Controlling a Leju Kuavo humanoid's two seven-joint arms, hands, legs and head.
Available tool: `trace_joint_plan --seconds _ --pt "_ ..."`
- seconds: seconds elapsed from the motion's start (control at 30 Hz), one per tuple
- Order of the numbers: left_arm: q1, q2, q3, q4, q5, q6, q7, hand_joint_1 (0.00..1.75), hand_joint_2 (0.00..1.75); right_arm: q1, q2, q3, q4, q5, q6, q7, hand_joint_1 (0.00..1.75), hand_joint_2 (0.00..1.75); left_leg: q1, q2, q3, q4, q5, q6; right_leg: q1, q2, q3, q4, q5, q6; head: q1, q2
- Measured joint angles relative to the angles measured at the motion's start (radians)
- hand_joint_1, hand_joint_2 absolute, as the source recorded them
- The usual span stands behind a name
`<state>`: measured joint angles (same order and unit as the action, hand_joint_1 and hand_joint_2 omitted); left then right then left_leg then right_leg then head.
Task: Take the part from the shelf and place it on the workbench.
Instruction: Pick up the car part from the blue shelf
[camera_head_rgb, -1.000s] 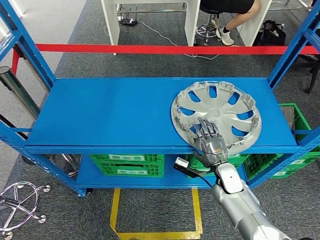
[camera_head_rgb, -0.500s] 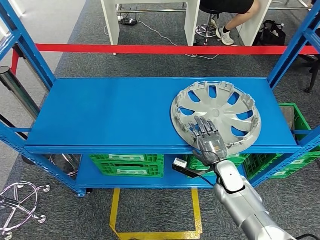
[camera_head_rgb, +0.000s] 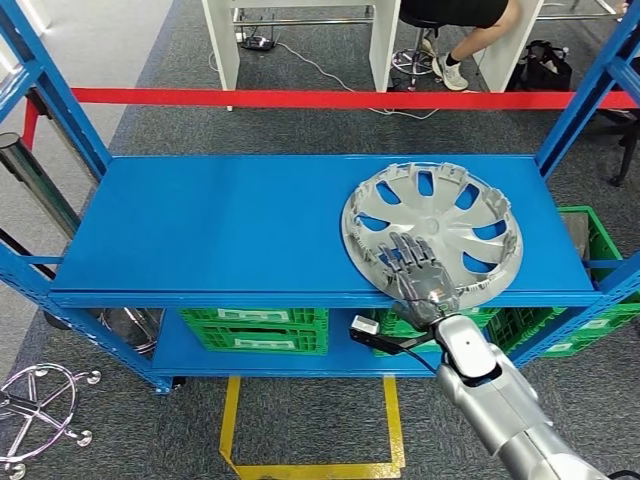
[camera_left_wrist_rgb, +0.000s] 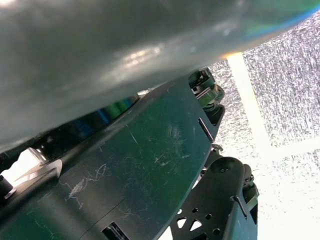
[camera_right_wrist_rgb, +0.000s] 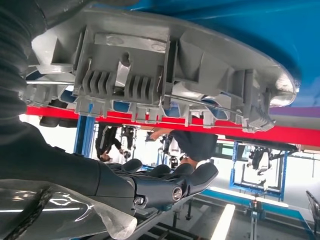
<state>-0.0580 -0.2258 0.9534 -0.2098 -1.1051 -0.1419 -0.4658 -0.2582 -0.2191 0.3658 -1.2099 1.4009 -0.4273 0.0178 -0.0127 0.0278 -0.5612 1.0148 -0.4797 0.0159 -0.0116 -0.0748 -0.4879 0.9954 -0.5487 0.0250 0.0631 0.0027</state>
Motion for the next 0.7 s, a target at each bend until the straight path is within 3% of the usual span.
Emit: trace_joint_plan --seconds 0.13,0.4,0.7 --pt "0.000 0.001 0.000 0.000 -0.001 -0.008 0.000 0.00 0.00 0.000 -0.007 0.005 -0.008 -0.007 0.023 0.000 0.00 1.75 0.000 0.000 0.000 0.000 0.000 0.000 0.000 0.000 0.000 0.000 0.000 0.000 0.000 0.000" --pt "0.001 0.021 0.006 0.000 -0.002 -0.054 -0.006 0.00 0.00 -0.033 -0.052 0.033 -0.015 -0.051 0.251 0.055 0.00 1.75 0.000 0.000 0.000 0.000 0.000 0.000 0.000 0.000 0.000 0.000 0.000 0.000 0.000 0.000" --pt "0.009 0.028 0.018 0.000 -0.001 -0.055 -0.006 0.00 0.00 -0.056 -0.084 0.056 -0.025 -0.063 0.278 0.063 0.00 1.75 0.000 0.000 0.000 0.000 0.000 0.000 0.000 0.000 0.000 0.000 0.000 0.000 0.000 0.000"
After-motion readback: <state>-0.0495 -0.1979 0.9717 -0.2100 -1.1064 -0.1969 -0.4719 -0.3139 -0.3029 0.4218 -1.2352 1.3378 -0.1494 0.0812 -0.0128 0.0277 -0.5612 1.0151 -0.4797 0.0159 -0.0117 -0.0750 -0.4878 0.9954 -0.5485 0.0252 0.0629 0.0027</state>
